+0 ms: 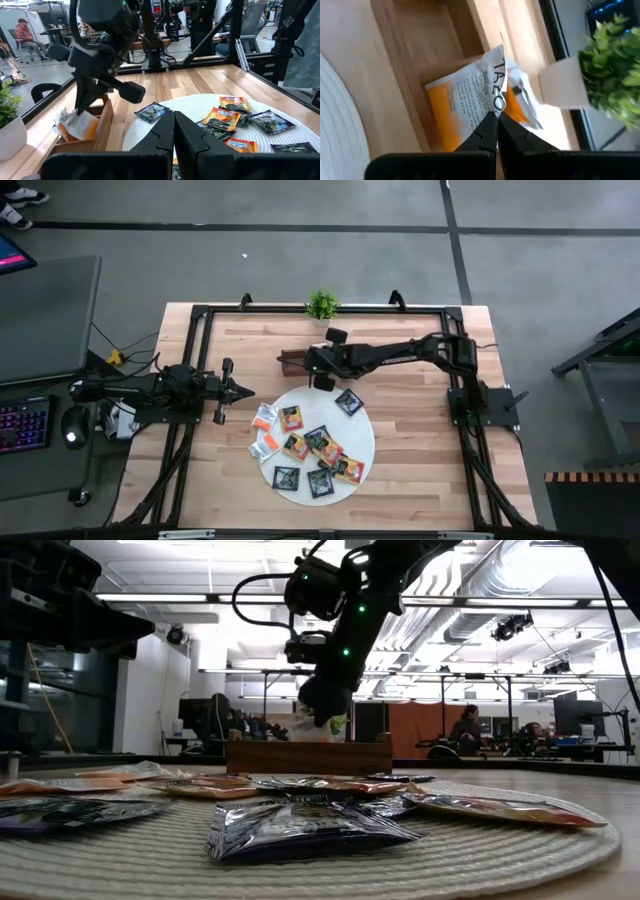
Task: Pick & Place Tea
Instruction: Put the orange tea bag into the middle section of the wooden organizer, then put the yellow tea bag into the right section of the wooden organizer
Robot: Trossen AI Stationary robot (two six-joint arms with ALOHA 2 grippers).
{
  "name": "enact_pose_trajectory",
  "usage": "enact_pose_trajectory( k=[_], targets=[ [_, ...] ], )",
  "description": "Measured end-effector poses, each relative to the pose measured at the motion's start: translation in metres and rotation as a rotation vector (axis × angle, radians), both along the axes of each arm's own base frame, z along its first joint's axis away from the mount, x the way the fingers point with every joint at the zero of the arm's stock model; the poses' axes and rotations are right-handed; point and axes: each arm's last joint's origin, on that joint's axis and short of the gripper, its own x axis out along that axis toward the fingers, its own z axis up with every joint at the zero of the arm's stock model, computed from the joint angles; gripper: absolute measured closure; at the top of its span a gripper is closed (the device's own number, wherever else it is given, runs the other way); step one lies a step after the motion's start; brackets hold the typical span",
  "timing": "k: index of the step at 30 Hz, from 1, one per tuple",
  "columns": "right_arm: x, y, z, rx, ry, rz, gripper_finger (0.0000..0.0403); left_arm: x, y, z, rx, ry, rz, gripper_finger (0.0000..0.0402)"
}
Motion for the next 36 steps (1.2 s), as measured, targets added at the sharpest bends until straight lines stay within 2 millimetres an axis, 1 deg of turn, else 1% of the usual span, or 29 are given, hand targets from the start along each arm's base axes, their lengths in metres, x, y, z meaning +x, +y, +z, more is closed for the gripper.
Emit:
enact_pose_trajectory(
  k=[6, 13, 21, 29, 36],
  targets=[
    [0.0019, -0.0018, -0.007, 0.032, -0.009, -0.011, 0.0402, 0.0, 0.0, 0.0, 0.0, 0.0, 0.0, 0.0401],
    [0.0021, -0.007, -0.0061, 0.046, -0.024, -0.014, 0.0402, 0.0, 0.0, 0.0, 0.0, 0.0, 0.0, 0.0401],
    [0.0022, -0.0074, -0.0063, 0.065, -0.027, -0.004, 0.0396, 0.0, 0.0, 0.0, 0.0, 0.0, 0.0, 0.0401],
    [0.0022, -0.0076, -0.006, 0.057, -0.025, -0.001, 0.036, 0.0, 0.0, 0.0, 0.0, 0.0, 0.0, 0.0401],
    [0.0025, -0.0086, -0.0049, 0.025, -0.03, -0.021, 0.0304, 0.0, 0.0, 0.0, 0.0, 0.0, 0.0, 0.0401]
  ],
)
